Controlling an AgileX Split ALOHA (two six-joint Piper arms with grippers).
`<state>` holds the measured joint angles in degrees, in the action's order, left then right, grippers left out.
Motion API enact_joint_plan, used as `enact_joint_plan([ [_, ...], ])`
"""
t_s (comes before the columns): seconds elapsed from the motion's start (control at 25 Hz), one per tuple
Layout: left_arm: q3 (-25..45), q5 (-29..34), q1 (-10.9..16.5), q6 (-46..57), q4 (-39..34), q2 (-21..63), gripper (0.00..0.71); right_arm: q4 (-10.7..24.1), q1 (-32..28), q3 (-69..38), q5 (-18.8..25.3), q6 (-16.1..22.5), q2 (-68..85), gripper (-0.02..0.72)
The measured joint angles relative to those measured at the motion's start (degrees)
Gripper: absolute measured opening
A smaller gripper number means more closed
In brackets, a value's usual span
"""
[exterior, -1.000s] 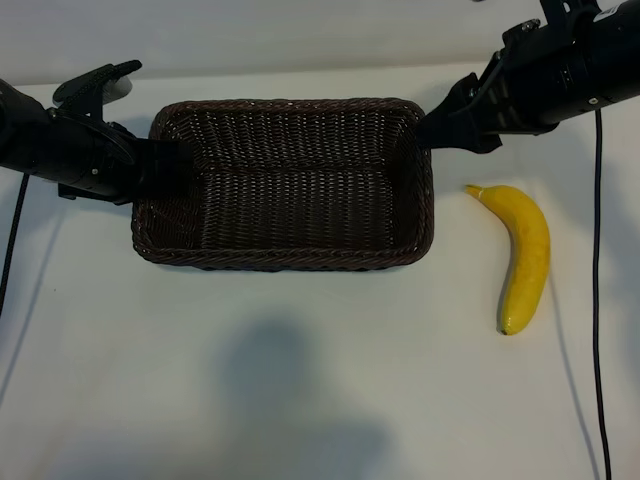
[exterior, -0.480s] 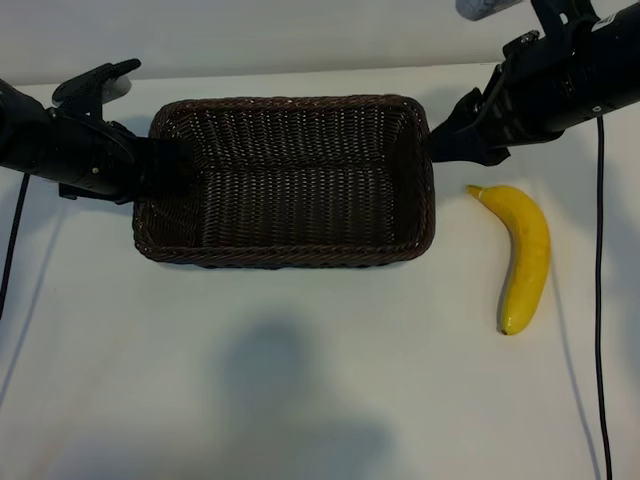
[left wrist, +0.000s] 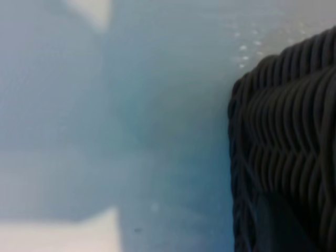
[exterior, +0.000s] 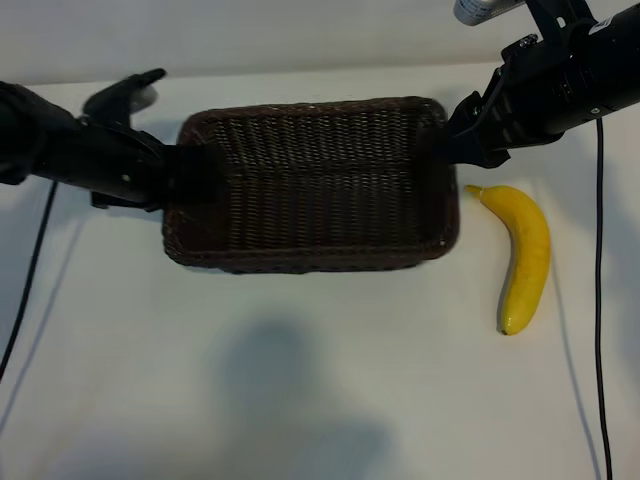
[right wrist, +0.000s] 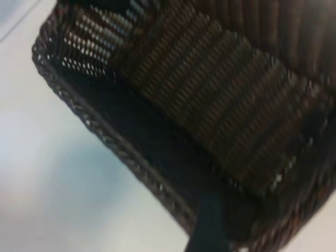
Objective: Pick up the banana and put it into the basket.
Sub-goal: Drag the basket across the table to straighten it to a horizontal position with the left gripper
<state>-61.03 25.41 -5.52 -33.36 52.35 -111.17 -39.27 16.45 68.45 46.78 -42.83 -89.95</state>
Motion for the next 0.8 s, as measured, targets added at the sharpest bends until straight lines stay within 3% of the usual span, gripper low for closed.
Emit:
enact_joint_plan([
  [0.16, 0.00, -0.05, -1.78, -0.80, 1.21, -0.11, 0.160, 0.00, 0.00, 0.00, 0.00, 0.00, 0.00, 0.594],
  [0.48, -0.27, 0.69, -1.93, -0.34, 0.94, -0.41, 0.161, 0.06, 0.00, 0.00, 0.06, 0.00, -0.01, 0.594],
  [0.8, -1.02, 1.86, -1.99, 10.68, -9.70, -0.06, 0.161, 0.06, 0.00, 0.00, 0.26, 0.00, -0.01, 0.594],
])
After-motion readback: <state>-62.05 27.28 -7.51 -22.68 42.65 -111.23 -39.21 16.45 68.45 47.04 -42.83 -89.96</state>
